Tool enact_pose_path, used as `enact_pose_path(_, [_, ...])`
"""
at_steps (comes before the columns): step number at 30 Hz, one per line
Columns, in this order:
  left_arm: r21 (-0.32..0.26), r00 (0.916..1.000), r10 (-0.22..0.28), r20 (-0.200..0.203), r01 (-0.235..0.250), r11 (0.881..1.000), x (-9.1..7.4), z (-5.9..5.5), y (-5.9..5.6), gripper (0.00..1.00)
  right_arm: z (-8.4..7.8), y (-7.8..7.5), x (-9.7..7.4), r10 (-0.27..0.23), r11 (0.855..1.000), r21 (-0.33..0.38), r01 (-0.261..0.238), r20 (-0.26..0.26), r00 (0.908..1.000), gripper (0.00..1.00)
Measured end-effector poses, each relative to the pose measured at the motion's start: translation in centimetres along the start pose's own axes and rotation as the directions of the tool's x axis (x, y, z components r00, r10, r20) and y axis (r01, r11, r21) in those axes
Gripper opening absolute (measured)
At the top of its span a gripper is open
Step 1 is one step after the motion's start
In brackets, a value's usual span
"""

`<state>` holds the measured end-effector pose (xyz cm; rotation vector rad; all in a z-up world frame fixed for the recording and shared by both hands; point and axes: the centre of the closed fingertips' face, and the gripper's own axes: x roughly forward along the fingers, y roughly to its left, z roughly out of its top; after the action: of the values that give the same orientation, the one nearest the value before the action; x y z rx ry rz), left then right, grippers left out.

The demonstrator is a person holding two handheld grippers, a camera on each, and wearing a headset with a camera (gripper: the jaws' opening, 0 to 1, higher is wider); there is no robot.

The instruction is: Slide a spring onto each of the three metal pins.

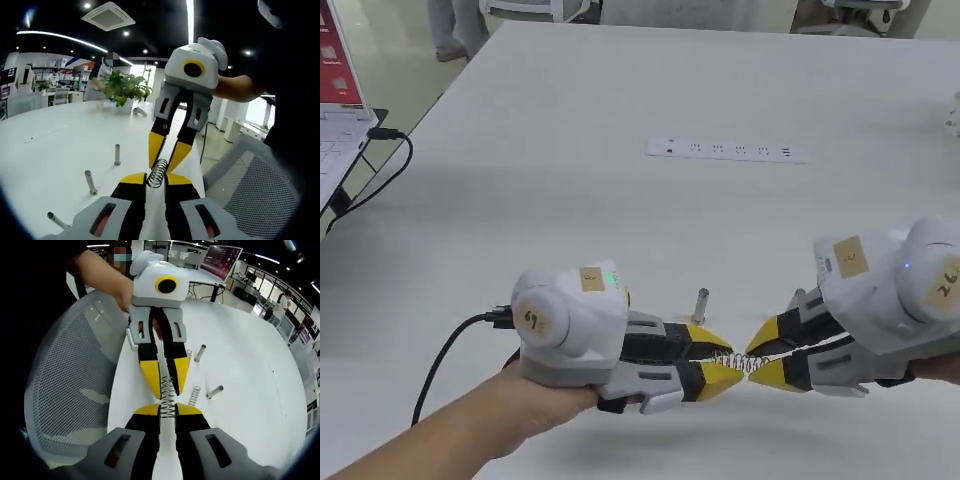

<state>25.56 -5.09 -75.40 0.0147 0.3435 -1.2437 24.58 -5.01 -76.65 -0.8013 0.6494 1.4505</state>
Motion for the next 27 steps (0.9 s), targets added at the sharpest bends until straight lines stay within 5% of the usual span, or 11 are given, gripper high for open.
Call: enact_pose_path(27, [-0.013, 0.9983, -0.044, -0.038, 0.044, 0.999, -0.1, -0.9, -0.9, 0.02, -0.7, 1.1, 0.2, 0.019, 1.0, 0.019, -0.019, 0.006, 0.9998, 0.11])
